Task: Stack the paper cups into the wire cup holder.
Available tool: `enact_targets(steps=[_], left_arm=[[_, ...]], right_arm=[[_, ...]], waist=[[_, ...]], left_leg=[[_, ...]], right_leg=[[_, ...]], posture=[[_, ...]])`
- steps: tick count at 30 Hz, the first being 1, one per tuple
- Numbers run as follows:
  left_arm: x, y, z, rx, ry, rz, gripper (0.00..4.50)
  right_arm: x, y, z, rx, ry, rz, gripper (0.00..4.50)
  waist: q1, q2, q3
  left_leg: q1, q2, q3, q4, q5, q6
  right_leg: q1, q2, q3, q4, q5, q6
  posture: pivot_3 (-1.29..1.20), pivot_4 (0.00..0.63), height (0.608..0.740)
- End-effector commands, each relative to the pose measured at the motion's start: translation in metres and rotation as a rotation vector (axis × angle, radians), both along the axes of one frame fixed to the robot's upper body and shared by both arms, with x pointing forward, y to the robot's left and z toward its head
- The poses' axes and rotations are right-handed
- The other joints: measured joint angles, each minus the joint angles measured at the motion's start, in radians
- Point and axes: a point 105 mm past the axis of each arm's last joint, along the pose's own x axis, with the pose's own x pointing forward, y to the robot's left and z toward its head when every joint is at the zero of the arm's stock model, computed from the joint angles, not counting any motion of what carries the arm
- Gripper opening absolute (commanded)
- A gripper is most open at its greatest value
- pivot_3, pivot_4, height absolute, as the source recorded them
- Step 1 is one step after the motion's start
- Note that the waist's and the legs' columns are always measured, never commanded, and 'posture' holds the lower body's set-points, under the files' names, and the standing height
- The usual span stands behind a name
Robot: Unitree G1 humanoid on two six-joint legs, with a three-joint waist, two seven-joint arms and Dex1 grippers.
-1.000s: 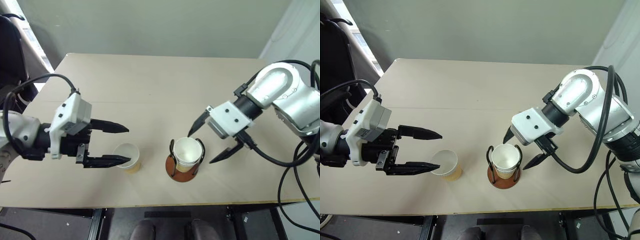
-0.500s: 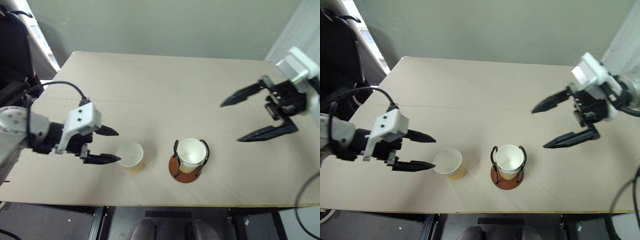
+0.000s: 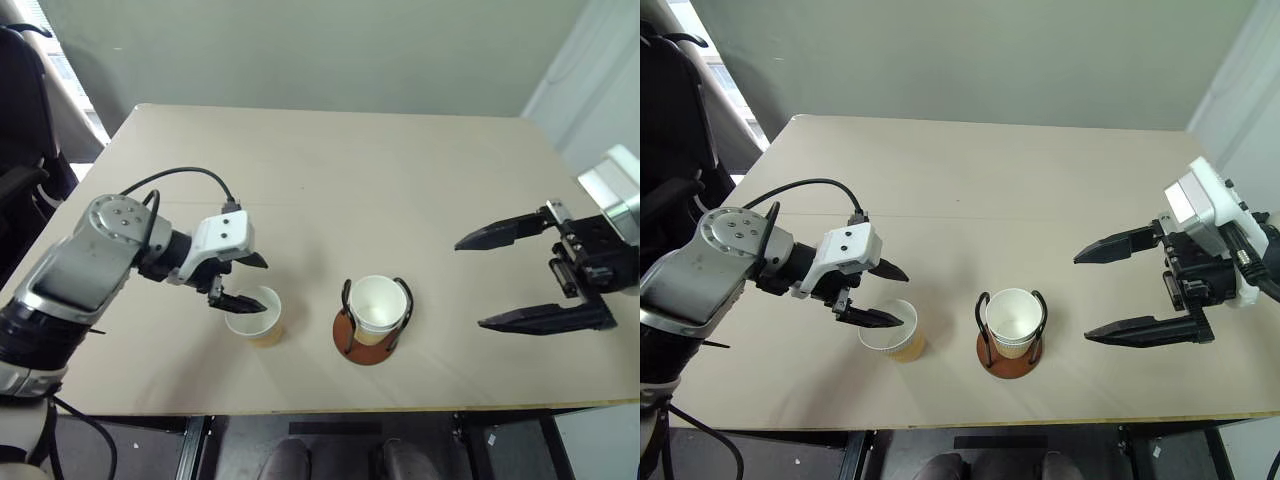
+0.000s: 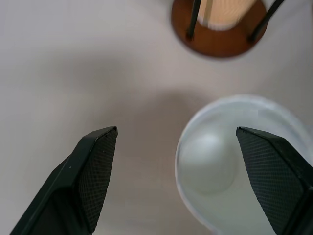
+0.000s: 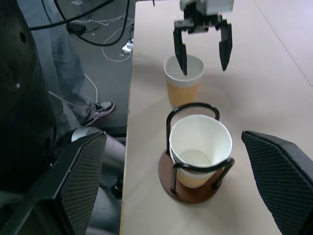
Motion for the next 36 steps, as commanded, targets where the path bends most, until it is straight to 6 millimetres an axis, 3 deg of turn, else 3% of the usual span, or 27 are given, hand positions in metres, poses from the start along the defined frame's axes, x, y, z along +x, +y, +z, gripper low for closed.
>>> enact_targets(steps=[1,3,6,16,20,23,26,32,36], left_arm=[[0.005,-0.001,0.008,0.035,-0.047,-0.029,4.18],[0.008,-0.002,0.005,0.06,-0.053,-0.04,4.18],[0.007,-0.007,0.0,0.071,-0.039,-0.069,3.62],[-0.002,-0.008,-0.008,0.111,0.032,-0.139,0.13],[-0.005,-0.009,-0.006,0.116,0.05,-0.18,0.02],[0.002,-0.016,0.007,0.076,0.016,-0.211,0.02],[0.008,-0.032,0.035,-0.007,-0.039,-0.283,0.02],[0.019,-0.073,0.11,-0.136,-0.2,-0.478,0.02],[0.008,-0.111,0.146,-0.202,-0.261,-0.658,0.02]], right_arm=[[-0.005,0.0,0.006,-0.001,-0.049,-0.02,4.49],[-0.006,0.0,0.006,0.002,-0.05,-0.026,4.49],[-0.007,0.001,0.004,-0.004,-0.053,-0.035,4.5],[-0.007,-0.002,0.002,-0.021,-0.062,-0.064,4.5],[-0.007,-0.003,0.002,-0.026,-0.068,-0.079,4.5],[-0.006,-0.006,0.004,-0.031,-0.075,-0.101,4.5],[-0.006,-0.011,0.008,-0.029,-0.085,-0.121,4.5],[-0.012,-0.019,0.015,-0.024,-0.073,-0.12,4.5],[-0.018,-0.019,0.016,-0.03,-0.065,-0.108,4.5]], waist=[[0.001,0.0,0.0],[0.002,0.0,0.0],[0.002,0.0,0.0],[0.002,0.0,0.0],[0.001,0.0,0.0],[0.005,0.0,0.0],[0.012,0.0,0.0],[0.02,0.0,0.0],[0.021,-0.001,0.0]], left_leg=[[0.0,0.0,0.0,0.0,0.0,0.0],[0.0,0.0,-0.001,0.001,0.0,0.001],[0.0,0.0,-0.001,0.0,0.0,0.001],[-0.001,0.0,-0.001,0.001,0.0,0.001],[-0.001,0.0,-0.001,0.001,0.0,0.002],[-0.001,0.0,-0.001,0.002,0.0,0.002],[-0.004,0.0,-0.001,0.003,0.0,0.002],[-0.007,-0.001,-0.001,0.006,-0.001,0.005],[-0.01,-0.001,-0.001,0.007,-0.003,0.007]], right_leg=[[0.0,0.0,0.0,0.0,0.0,0.0],[0.0,0.0,0.0,0.0,0.0,0.001],[0.0,0.0,0.0,0.0,0.001,0.001],[0.0,0.0,0.0,-0.001,0.002,0.003],[0.0,0.0,0.0,-0.001,0.002,0.003],[0.0,0.0,0.0,0.0,0.002,0.003],[-0.001,0.0,-0.001,-0.001,0.003,0.005],[-0.001,-0.001,0.0,-0.002,0.005,0.009],[-0.001,-0.003,0.0,-0.003,0.006,0.01]], posture=[[0.0,0.15,0.74],[0.0,0.15,0.74],[0.0,0.15,0.74],[0.0,0.15,0.74],[0.0,0.15,0.74],[0.0,0.15,0.74],[0.0,0.15,0.74],[0.0,0.15,0.74],[0.0,0.15,0.74]])
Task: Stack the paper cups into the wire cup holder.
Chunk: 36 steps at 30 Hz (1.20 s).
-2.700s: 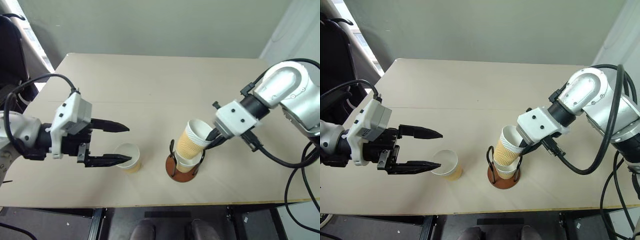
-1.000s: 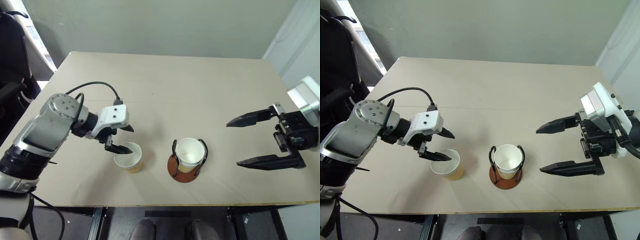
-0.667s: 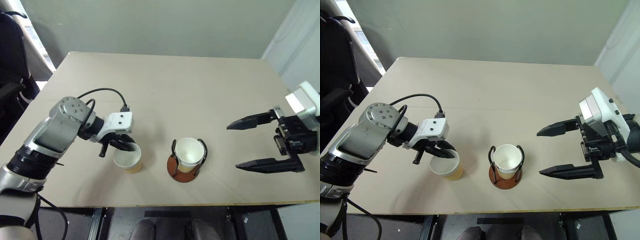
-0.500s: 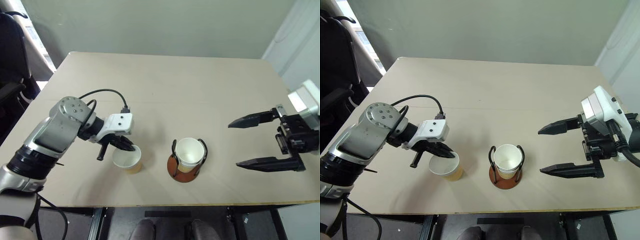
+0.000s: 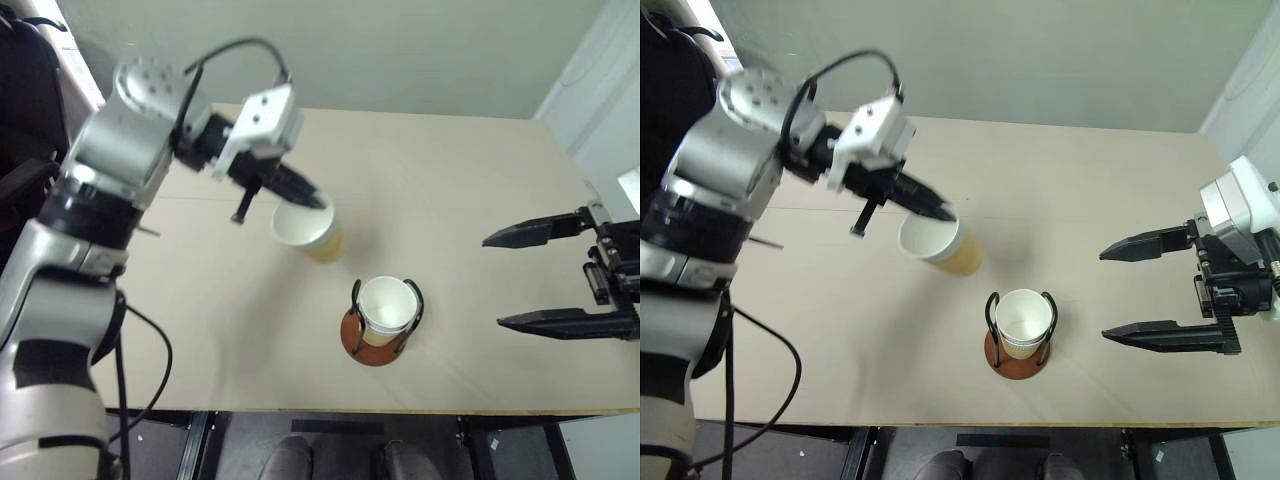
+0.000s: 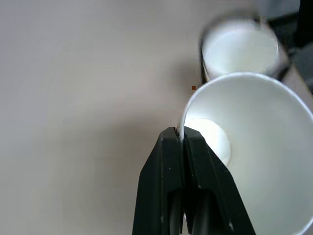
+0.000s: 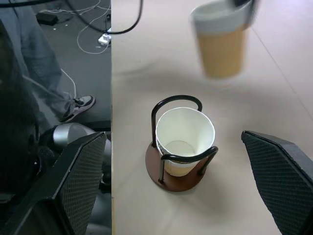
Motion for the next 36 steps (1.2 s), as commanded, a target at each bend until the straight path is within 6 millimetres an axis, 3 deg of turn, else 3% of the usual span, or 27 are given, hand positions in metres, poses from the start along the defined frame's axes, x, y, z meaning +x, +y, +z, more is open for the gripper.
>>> enact_targets(steps=[1,7,13,23,36], left_arm=[[-0.018,-0.023,0.021,-0.011,-0.042,-0.184,0.02],[-0.038,-0.06,0.022,0.04,-0.067,-0.392,0.02],[-0.048,-0.076,0.006,0.127,-0.066,-0.498,0.02],[-0.043,-0.085,-0.023,0.224,-0.064,-0.531,0.02],[-0.044,-0.089,-0.044,0.274,-0.023,-0.547,0.02]], right_arm=[[-0.008,0.0,0.01,-0.009,-0.042,0.013,4.5],[-0.008,0.0,0.008,-0.024,-0.06,-0.023,4.5],[-0.013,0.0,0.007,-0.027,-0.069,-0.046,4.5],[-0.019,0.001,0.004,-0.029,-0.065,-0.065,4.5],[-0.021,0.003,-0.001,-0.029,-0.058,-0.081,4.5]], waist=[[0.0,0.0,0.0],[0.0,0.001,0.001],[0.001,0.002,0.001],[0.007,0.002,0.001],[0.01,0.002,0.001]], left_leg=[[0.0,-0.001,0.002,0.0,0.0,0.0],[-0.003,-0.003,0.006,0.003,-0.002,0.003],[-0.005,-0.003,0.005,0.009,-0.003,0.005],[-0.006,-0.006,0.003,0.013,-0.004,0.007],[-0.006,-0.006,0.005,0.014,-0.004,0.007]], right_leg=[[-0.001,0.0,0.0,-0.001,0.0,0.0],[-0.001,0.0,0.002,-0.003,0.001,0.008],[-0.001,-0.001,0.003,-0.002,0.002,0.011],[0.001,-0.003,0.003,-0.001,0.002,0.014],[0.001,-0.003,0.003,0.0,0.002,0.014]], posture=[[0.0,0.15,0.74],[0.0,0.15,0.74],[0.0,0.15,0.74],[0.0,0.15,0.74],[0.0,0.15,0.74]])
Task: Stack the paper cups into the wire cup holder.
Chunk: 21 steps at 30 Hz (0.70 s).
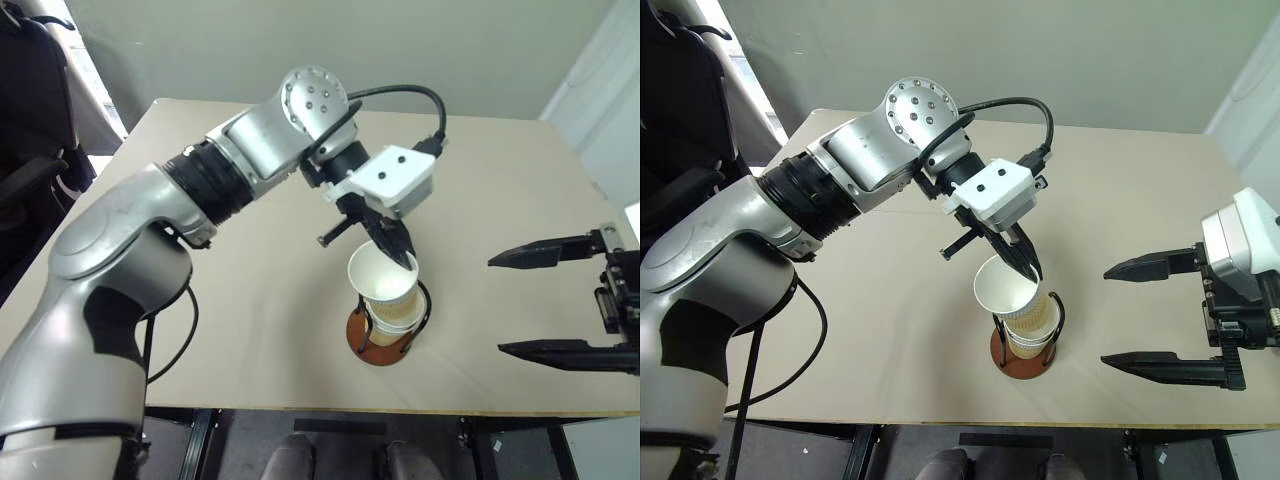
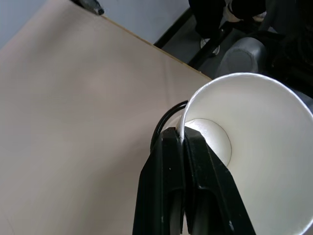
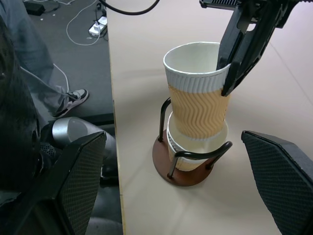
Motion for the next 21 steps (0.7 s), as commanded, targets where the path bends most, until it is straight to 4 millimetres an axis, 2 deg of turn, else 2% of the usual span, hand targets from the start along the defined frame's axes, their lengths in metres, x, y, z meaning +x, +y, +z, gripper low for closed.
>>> enact_targets(steps=[1,3,6,16,17,21], left_arm=[[-0.003,0.001,-0.001,0.032,-0.011,-0.03,0.02],[0.0,-0.001,-0.002,0.024,-0.026,-0.029,0.02],[0.005,-0.006,-0.002,0.0,-0.035,-0.021,0.66],[0.009,-0.007,-0.001,-0.029,-0.043,-0.003,4.26],[0.01,-0.008,0.004,-0.058,-0.037,0.004,4.41],[0.02,0.0,0.026,-0.187,0.004,0.09,4.41]], right_arm=[[-0.003,0.001,0.007,0.004,-0.046,-0.004,4.5],[-0.003,0.001,0.006,0.0,-0.045,-0.005,4.5],[-0.003,0.0,0.004,-0.015,-0.036,-0.012,4.5],[0.0,-0.004,0.001,-0.047,-0.032,-0.025,4.5],[0.0,-0.005,0.002,-0.049,-0.033,-0.025,4.5],[0.003,-0.008,0.002,-0.053,-0.03,-0.025,4.5]], waist=[[0.0,0.0,0.0],[0.001,0.0,0.0],[0.004,0.0,0.0],[0.005,0.0,0.0],[0.005,0.0,0.0],[0.004,0.0,0.0]], left_leg=[[0.0,0.0,0.0,0.0,0.0,0.0],[0.0,0.0,0.0,0.0,0.0,0.0],[0.0,-0.001,-0.001,0.001,0.0,0.0],[0.0,-0.001,0.0,0.004,0.0,0.001],[0.0,-0.001,0.0,0.005,0.0,0.001],[-0.001,-0.001,0.0,0.007,-0.001,0.002]], right_leg=[[0.0,0.0,0.0,0.0,0.0,0.0],[0.0,0.0,0.0,0.0,0.0,0.0],[0.001,0.0,0.0,0.0,0.0,0.001],[0.001,0.0,0.0,0.001,0.0,0.002],[0.001,0.0,0.0,0.001,0.0,0.002],[0.001,0.0,0.0,0.002,0.001,0.002]], posture=[[0.0,0.15,0.74],[0.0,0.15,0.74],[0.0,0.15,0.74],[0.0,0.15,0.74],[0.0,0.15,0.74],[0.0,0.15,0.74]])
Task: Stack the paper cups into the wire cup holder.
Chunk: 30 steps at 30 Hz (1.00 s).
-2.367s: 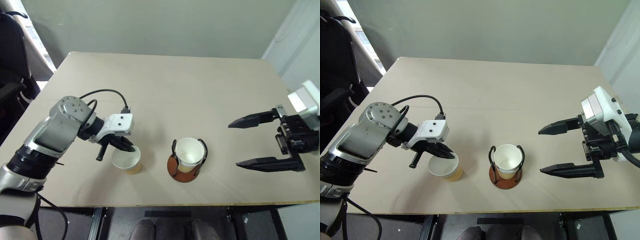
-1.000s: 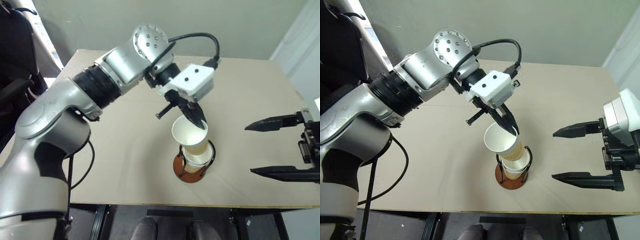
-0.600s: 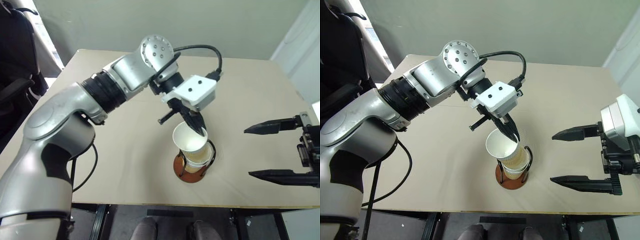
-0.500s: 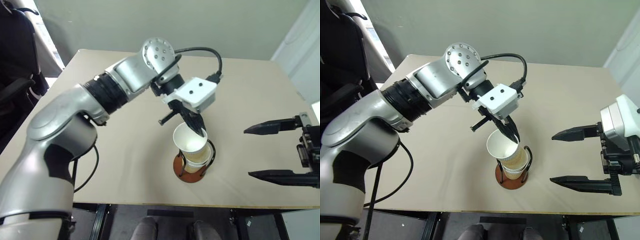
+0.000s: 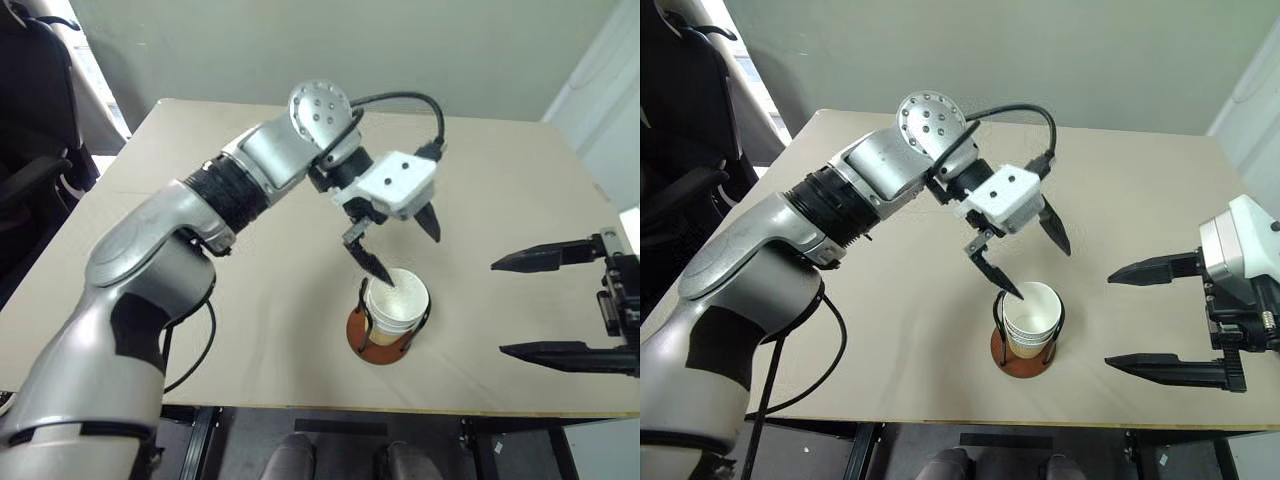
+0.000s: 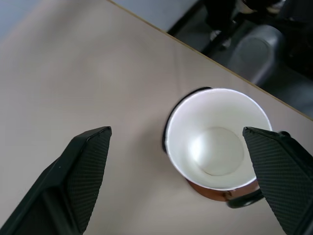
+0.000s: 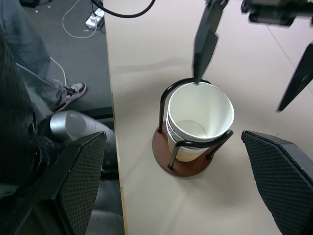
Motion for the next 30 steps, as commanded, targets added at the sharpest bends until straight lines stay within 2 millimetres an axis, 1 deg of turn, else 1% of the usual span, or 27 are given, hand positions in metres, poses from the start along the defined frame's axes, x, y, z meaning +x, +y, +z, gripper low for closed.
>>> enact_targets(steps=[1,2,4,5,7,8,9,11,13,15,18,21,23,24,27,30], left_arm=[[0.011,0.023,0.028,-0.127,0.035,0.092,4.41],[0.017,0.038,0.032,-0.156,0.054,0.148,4.41],[0.028,0.076,0.031,-0.194,0.116,0.294,4.41],[0.033,0.097,0.027,-0.204,0.147,0.378,4.41],[0.037,0.14,0.015,-0.21,0.206,0.532,4.41],[0.034,0.158,0.011,-0.219,0.246,0.594,4.41],[0.03,0.172,0.009,-0.232,0.286,0.641,4.41],[0.017,0.202,0.006,-0.281,0.382,0.735,4.41],[0.007,0.224,0.002,-0.301,0.435,0.822,4.41],[-0.003,0.243,-0.006,-0.312,0.468,0.902,4.41],[-0.016,0.258,-0.013,-0.348,0.515,0.979,4.41],[-0.019,0.268,-0.017,-0.399,0.522,1.045,4.41],[-0.021,0.274,-0.021,-0.415,0.523,1.083,4.41],[-0.022,0.277,-0.024,-0.423,0.527,1.1,4.41],[-0.023,0.283,-0.028,-0.445,0.533,1.139,4.41],[-0.024,0.287,-0.038,-0.445,0.544,1.175,4.41]], right_arm=[[0.003,-0.005,0.003,-0.02,-0.015,-0.006,4.5],[0.005,-0.008,0.0,-0.024,-0.004,-0.013,4.5],[0.01,-0.017,-0.006,-0.014,0.024,-0.044,4.5],[0.013,-0.024,-0.009,-0.007,0.037,-0.067,4.5],[0.018,-0.036,-0.013,0.022,0.06,-0.109,4.5],[0.019,-0.042,-0.014,0.041,0.073,-0.126,4.5],[0.02,-0.048,-0.016,0.055,0.085,-0.139,4.5],[0.02,-0.062,-0.024,0.07,0.131,-0.168,4.5],[0.02,-0.075,-0.031,0.078,0.165,-0.193,4.5],[0.022,-0.087,-0.034,0.084,0.174,-0.228,4.5],[0.028,-0.098,-0.03,0.105,0.161,-0.262,4.5],[0.034,-0.103,-0.023,0.128,0.136,-0.284,4.5],[0.041,-0.102,-0.016,0.179,0.119,-0.304,4.5],[0.042,-0.098,-0.015,0.194,0.123,-0.288,4.5],[0.044,-0.088,-0.02,0.199,0.137,-0.248,4.5],[0.048,-0.086,-0.021,0.205,0.138,-0.242,4.5]], waist=[[-0.001,0.0,0.0],[-0.001,0.001,-0.001],[-0.013,0.003,-0.002],[-0.02,0.005,-0.003],[-0.03,0.005,-0.003],[-0.032,0.005,-0.003],[-0.032,0.005,-0.003],[-0.029,0.005,-0.003],[-0.019,0.003,-0.004],[-0.013,0.003,-0.004],[-0.014,0.004,-0.004],[-0.016,0.003,-0.004],[-0.021,0.003,-0.004],[-0.023,0.003,-0.004],[-0.028,0.003,-0.004],[-0.031,0.003,-0.004]], left_leg=[[0.0,0.0,0.0,0.0,0.0,0.0],[0.0,0.0,0.0,0.0,0.0,0.0],[0.001,0.001,0.001,0.0,0.0,0.0],[0.002,0.001,0.002,-0.001,0.0,0.0],[0.005,0.002,0.004,-0.004,0.0,0.0],[0.006,0.002,0.005,-0.005,0.0,0.0],[0.006,0.002,0.004,-0.005,0.0,0.0],[0.006,0.001,0.003,-0.005,0.0,0.0],[0.006,0.0,0.0,-0.006,0.0,0.0],[0.006,-0.001,-0.003,-0.007,0.0,0.0],[0.01,-0.003,-0.003,-0.009,0.001,0.0],[0.012,-0.002,-0.003,-0.009,0.002,-0.002],[0.012,-0.001,-0.003,-0.009,0.003,-0.003],[0.013,-0.001,-0.003,-0.009,0.004,-0.003],[0.017,0.0,-0.003,-0.01,0.005,-0.003],[0.018,0.0,-0.003,-0.01,0.005,-0.004]], right_leg=[[0.0,0.0,0.0,0.0,0.0,0.0],[0.0,0.0,0.0,0.0,0.0,0.0],[0.0,0.001,0.001,0.0,0.0,0.0],[0.0,0.002,0.002,0.0,0.0,0.0],[0.0,0.003,0.001,0.001,0.0,0.001],[0.0,0.003,0.001,0.001,0.0,0.001],[-0.001,0.003,-0.001,0.0,0.0,0.001],[-0.001,0.003,-0.001,0.0,0.0,0.001],[-0.001,0.003,-0.001,-0.002,-0.001,0.0],[-0.001,0.001,0.0,-0.004,-0.002,-0.002],[0.001,-0.001,0.001,-0.002,-0.004,-0.006],[0.003,-0.001,0.001,0.0,-0.005,-0.008],[0.003,0.0,0.0,0.002,-0.005,-0.008],[0.003,0.0,0.001,0.003,-0.005,-0.009],[0.006,0.001,0.001,0.004,-0.006,-0.01],[0.007,0.002,0.001,0.005,-0.007,-0.011]], posture=[[0.0,0.15,0.74],[0.0,0.15,0.74],[0.0,0.15,0.74],[0.0,0.15,0.74],[0.0,0.15,0.74],[0.0,0.15,0.74],[0.0,0.15,0.74],[0.0,0.15,0.74],[0.0,0.15,0.74],[0.0,0.15,0.74],[0.0,0.15,0.74],[0.0,0.15,0.74],[0.0,0.15,0.74],[0.0,0.15,0.74],[0.0,0.15,0.74],[0.0,0.15,0.74]])
